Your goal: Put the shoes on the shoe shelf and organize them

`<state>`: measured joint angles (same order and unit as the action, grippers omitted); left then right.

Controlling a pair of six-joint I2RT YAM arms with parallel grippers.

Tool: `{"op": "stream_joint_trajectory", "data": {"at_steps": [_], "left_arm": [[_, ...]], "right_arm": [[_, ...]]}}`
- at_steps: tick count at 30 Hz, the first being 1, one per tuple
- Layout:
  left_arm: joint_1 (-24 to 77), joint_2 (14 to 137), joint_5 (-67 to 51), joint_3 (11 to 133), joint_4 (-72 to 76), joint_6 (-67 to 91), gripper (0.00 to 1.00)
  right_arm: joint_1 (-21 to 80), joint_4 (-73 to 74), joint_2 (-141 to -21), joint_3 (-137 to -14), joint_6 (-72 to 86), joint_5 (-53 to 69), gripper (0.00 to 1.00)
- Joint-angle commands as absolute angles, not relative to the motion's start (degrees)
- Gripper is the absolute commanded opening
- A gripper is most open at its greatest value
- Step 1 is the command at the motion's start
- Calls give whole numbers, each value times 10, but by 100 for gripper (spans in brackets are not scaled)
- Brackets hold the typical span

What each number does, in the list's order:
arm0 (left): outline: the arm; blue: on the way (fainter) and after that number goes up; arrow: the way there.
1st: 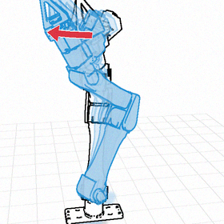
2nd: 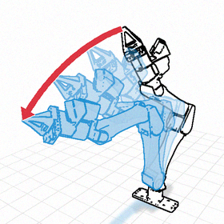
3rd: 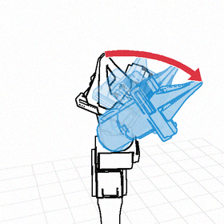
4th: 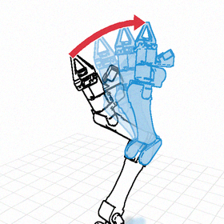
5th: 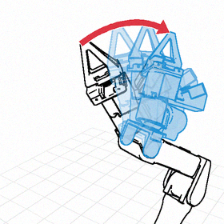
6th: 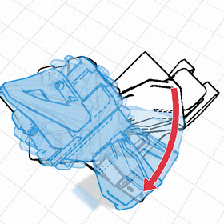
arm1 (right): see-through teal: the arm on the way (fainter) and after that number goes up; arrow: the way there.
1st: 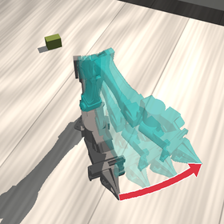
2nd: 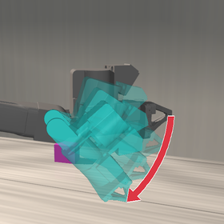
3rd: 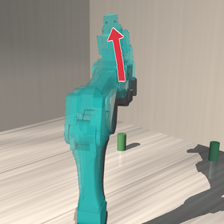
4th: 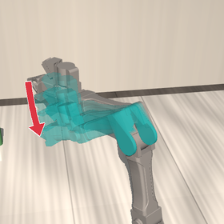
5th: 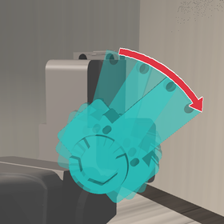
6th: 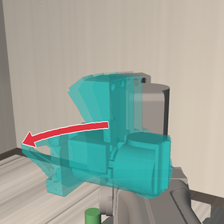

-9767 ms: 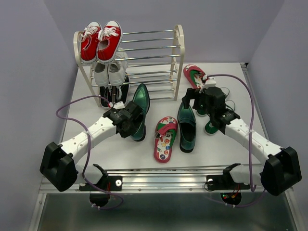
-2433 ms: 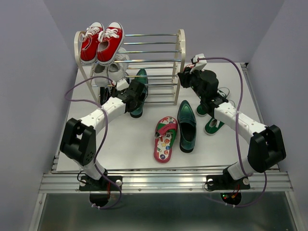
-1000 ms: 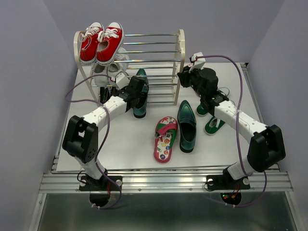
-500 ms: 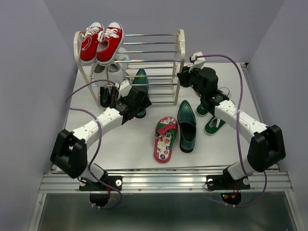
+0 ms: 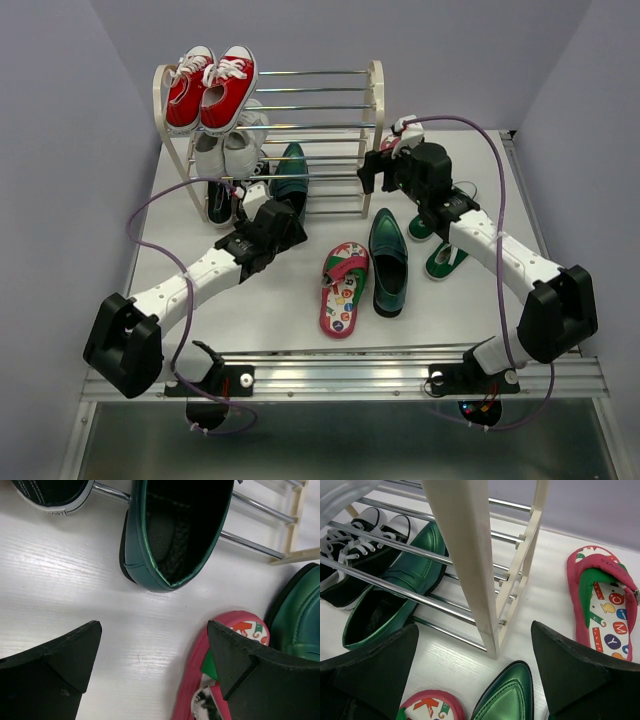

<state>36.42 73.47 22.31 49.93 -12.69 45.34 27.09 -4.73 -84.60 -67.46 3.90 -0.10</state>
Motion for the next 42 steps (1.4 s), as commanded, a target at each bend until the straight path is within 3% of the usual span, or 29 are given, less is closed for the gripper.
{"op": "stream_joint_trajectory", "data": {"at_steps": [1, 8, 21, 29, 35, 37, 38, 40, 42], "left_arm": [[368, 751, 250, 473, -28, 352, 99], [368, 787, 236, 446, 108, 266, 99], [352, 902, 274, 519, 89, 266, 99], [351, 909, 265, 525, 122, 260, 96], [351, 925, 272, 536, 126, 256, 89], [351, 928, 273, 537, 127, 258, 81], [350, 927, 275, 536, 128, 259, 77], [351, 927, 281, 536, 131, 259, 65], [350, 930, 280, 539, 132, 253, 61]], "right_arm": [[275, -50, -811, -684, 42, 3, 100], [275, -36, -820, -689, 33, -13, 100], [275, -36, -853, -713, 8, 28, 100], [275, -50, -889, -758, 7, -15, 91], [275, -71, -911, -780, 8, -27, 75], [275, -71, -918, -787, -14, -6, 58], [275, -72, -919, -791, -10, -5, 44], [275, -71, -921, -792, -8, -4, 34], [275, -69, -919, -790, -8, 13, 30]]}}
